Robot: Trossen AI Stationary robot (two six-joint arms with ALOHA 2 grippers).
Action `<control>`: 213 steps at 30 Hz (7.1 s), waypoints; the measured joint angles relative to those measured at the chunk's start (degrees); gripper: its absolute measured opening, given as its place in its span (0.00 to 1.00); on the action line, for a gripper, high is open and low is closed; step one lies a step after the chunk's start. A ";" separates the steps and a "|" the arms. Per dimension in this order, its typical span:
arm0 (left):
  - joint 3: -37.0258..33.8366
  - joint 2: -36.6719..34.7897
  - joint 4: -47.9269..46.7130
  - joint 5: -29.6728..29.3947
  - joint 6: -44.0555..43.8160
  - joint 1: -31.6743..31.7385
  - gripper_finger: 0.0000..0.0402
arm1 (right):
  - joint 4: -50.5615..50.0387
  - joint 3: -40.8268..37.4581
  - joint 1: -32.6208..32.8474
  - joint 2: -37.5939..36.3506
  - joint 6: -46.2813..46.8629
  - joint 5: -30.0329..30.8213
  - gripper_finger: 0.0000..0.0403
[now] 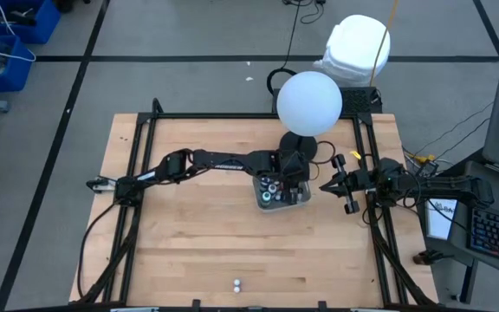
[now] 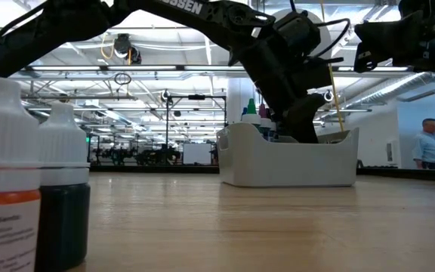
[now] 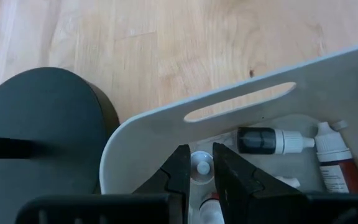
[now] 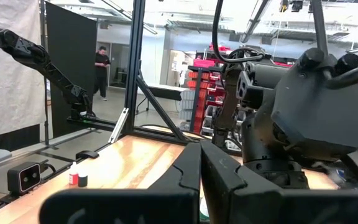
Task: Pick & Place food coloring
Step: Put the orange food coloring bottle into the gray bin, then put the blue food coloring bottle into the gray bin
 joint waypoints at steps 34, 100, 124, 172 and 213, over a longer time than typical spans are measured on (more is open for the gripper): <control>0.00 -0.02 0.05 6.37 -0.27 0.25 0.20 | -0.11 0.00 0.02 0.02 0.00 -0.01 0.00; 0.00 -0.07 -1.47 8.33 -1.53 0.80 0.51 | -0.11 0.00 0.00 0.01 0.00 0.00 0.00; 9.00 -21.10 -24.06 -3.85 1.25 -16.19 0.32 | -0.09 0.01 0.07 0.29 0.85 -0.15 0.00; -106.34 -68.32 79.31 -15.72 -9.51 -30.93 0.01 | -0.62 0.01 0.34 1.73 0.33 0.01 0.00; -109.79 -68.61 79.71 -19.29 -10.73 -30.99 0.05 | -10.08 60.27 26.73 79.98 -8.93 -2.49 0.00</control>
